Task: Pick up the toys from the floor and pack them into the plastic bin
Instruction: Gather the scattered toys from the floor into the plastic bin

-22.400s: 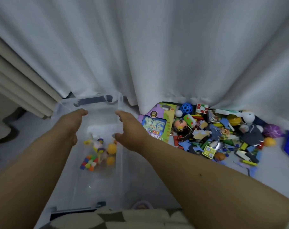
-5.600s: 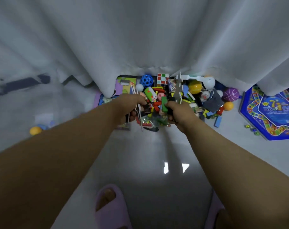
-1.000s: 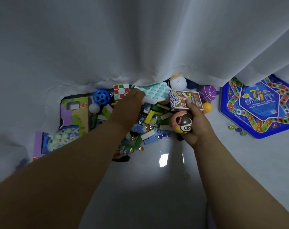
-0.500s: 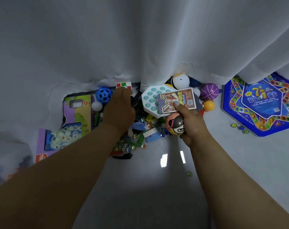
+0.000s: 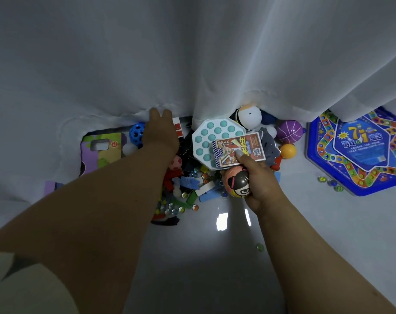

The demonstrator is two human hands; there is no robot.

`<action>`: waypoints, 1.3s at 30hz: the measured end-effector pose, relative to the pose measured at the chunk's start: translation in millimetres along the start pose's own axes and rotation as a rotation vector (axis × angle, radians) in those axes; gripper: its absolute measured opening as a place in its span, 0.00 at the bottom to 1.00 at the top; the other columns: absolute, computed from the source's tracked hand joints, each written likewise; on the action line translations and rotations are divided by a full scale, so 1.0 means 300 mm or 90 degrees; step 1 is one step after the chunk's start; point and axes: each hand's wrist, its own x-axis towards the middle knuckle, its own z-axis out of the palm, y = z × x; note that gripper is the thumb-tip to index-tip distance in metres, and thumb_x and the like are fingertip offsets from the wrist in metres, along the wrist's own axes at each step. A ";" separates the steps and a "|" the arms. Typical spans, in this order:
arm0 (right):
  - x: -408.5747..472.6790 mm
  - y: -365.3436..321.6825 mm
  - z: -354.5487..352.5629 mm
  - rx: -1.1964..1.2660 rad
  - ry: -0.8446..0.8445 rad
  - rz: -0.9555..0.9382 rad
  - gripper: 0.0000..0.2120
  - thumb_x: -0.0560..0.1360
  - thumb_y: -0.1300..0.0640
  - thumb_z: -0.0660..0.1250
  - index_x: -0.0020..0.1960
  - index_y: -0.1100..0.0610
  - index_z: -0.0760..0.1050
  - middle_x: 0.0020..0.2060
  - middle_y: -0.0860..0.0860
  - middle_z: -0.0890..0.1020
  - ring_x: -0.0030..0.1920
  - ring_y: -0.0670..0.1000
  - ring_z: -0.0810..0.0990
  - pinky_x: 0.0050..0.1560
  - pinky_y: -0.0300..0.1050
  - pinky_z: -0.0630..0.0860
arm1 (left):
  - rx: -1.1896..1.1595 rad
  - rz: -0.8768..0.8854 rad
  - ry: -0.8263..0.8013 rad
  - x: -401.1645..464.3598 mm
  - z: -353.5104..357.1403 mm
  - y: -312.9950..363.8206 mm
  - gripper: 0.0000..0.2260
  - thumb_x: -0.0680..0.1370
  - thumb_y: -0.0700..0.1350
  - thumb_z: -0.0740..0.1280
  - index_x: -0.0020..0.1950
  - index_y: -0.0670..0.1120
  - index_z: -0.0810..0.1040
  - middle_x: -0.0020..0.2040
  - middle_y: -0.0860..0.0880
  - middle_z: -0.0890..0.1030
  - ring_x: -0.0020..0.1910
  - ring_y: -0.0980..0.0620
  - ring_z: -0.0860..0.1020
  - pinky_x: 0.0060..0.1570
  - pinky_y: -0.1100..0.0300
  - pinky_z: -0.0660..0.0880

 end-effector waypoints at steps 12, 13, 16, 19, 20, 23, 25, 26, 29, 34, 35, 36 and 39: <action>-0.027 -0.002 0.001 0.037 0.000 0.024 0.13 0.73 0.55 0.70 0.57 0.55 0.77 0.52 0.56 0.84 0.51 0.58 0.83 0.55 0.56 0.78 | 0.008 0.062 -0.028 -0.053 -0.077 -0.075 0.20 0.75 0.37 0.68 0.66 0.39 0.68 0.65 0.40 0.69 0.59 0.42 0.74 0.57 0.54 0.70; -0.034 0.000 0.001 0.038 0.004 0.023 0.12 0.73 0.55 0.69 0.56 0.54 0.77 0.52 0.56 0.84 0.50 0.57 0.83 0.55 0.56 0.78 | -0.019 0.058 -0.040 -0.058 -0.078 -0.077 0.22 0.75 0.37 0.68 0.68 0.40 0.67 0.66 0.41 0.68 0.60 0.43 0.73 0.59 0.55 0.69; -0.050 0.016 -0.008 0.029 0.006 0.026 0.08 0.73 0.55 0.69 0.52 0.53 0.78 0.50 0.55 0.84 0.49 0.56 0.83 0.55 0.55 0.78 | -0.060 0.050 -0.055 -0.062 -0.061 -0.062 0.26 0.74 0.37 0.68 0.70 0.41 0.64 0.66 0.40 0.67 0.61 0.42 0.73 0.61 0.53 0.69; -0.049 0.038 -0.020 0.011 0.013 0.031 0.07 0.74 0.55 0.69 0.51 0.53 0.78 0.50 0.56 0.84 0.50 0.57 0.83 0.56 0.56 0.78 | -0.048 0.016 -0.056 -0.051 -0.026 -0.040 0.28 0.73 0.40 0.70 0.70 0.40 0.62 0.67 0.39 0.63 0.59 0.40 0.74 0.59 0.50 0.72; -0.047 0.042 -0.020 0.010 0.016 0.037 0.07 0.74 0.55 0.69 0.51 0.53 0.78 0.50 0.56 0.84 0.50 0.58 0.83 0.57 0.56 0.77 | -0.036 0.000 -0.057 -0.046 -0.016 -0.033 0.29 0.72 0.41 0.71 0.70 0.40 0.62 0.68 0.39 0.62 0.59 0.40 0.74 0.59 0.50 0.72; -0.031 0.042 -0.011 0.013 0.014 0.040 0.09 0.73 0.56 0.69 0.53 0.54 0.78 0.52 0.57 0.84 0.52 0.58 0.82 0.58 0.57 0.77 | -0.018 -0.035 -0.043 -0.033 0.001 -0.018 0.29 0.72 0.42 0.73 0.68 0.39 0.64 0.68 0.39 0.59 0.57 0.40 0.74 0.59 0.50 0.72; -0.023 0.032 0.000 0.015 0.005 0.032 0.08 0.74 0.56 0.68 0.52 0.54 0.78 0.50 0.56 0.84 0.50 0.57 0.83 0.56 0.56 0.78 | -0.026 -0.044 -0.039 -0.028 0.007 -0.015 0.25 0.73 0.39 0.70 0.66 0.38 0.64 0.67 0.38 0.61 0.58 0.39 0.73 0.58 0.49 0.72; -0.020 0.028 0.004 0.015 0.000 0.028 0.07 0.74 0.57 0.68 0.51 0.54 0.78 0.49 0.55 0.84 0.48 0.56 0.83 0.55 0.55 0.78 | -0.035 -0.043 -0.042 -0.024 0.012 -0.017 0.24 0.74 0.38 0.69 0.66 0.38 0.64 0.67 0.38 0.63 0.58 0.39 0.73 0.57 0.49 0.72; -0.013 0.024 0.010 0.015 -0.007 0.022 0.06 0.74 0.57 0.68 0.51 0.53 0.78 0.49 0.55 0.84 0.47 0.56 0.83 0.53 0.54 0.79 | -0.088 -0.042 -0.054 -0.003 0.020 -0.034 0.21 0.76 0.36 0.66 0.66 0.39 0.63 0.64 0.39 0.70 0.59 0.40 0.74 0.54 0.50 0.71; -0.015 0.027 0.007 0.013 -0.012 0.022 0.07 0.74 0.57 0.68 0.52 0.54 0.78 0.49 0.55 0.84 0.48 0.56 0.83 0.53 0.53 0.79 | -0.101 -0.007 -0.045 0.006 -0.004 -0.069 0.16 0.77 0.39 0.66 0.63 0.38 0.67 0.62 0.39 0.72 0.57 0.42 0.75 0.55 0.53 0.71; -0.016 0.025 0.007 0.015 -0.010 0.023 0.06 0.74 0.57 0.68 0.52 0.53 0.78 0.49 0.55 0.84 0.49 0.57 0.83 0.54 0.54 0.78 | -0.103 0.002 -0.037 0.001 -0.013 -0.074 0.16 0.77 0.39 0.66 0.63 0.38 0.68 0.61 0.39 0.72 0.57 0.42 0.75 0.54 0.54 0.70; -0.018 0.023 0.007 0.018 -0.009 0.025 0.06 0.74 0.57 0.68 0.51 0.53 0.78 0.50 0.55 0.84 0.50 0.57 0.83 0.55 0.55 0.78 | -0.107 0.009 -0.031 -0.006 -0.025 -0.079 0.15 0.77 0.40 0.66 0.62 0.38 0.69 0.61 0.39 0.73 0.56 0.42 0.75 0.53 0.55 0.70; -0.030 0.013 0.017 0.022 -0.011 0.028 0.07 0.74 0.56 0.68 0.52 0.53 0.78 0.52 0.56 0.84 0.53 0.59 0.82 0.58 0.58 0.77 | -0.127 0.027 -0.032 -0.030 -0.060 -0.103 0.17 0.77 0.40 0.67 0.64 0.38 0.69 0.60 0.38 0.74 0.57 0.42 0.75 0.52 0.56 0.70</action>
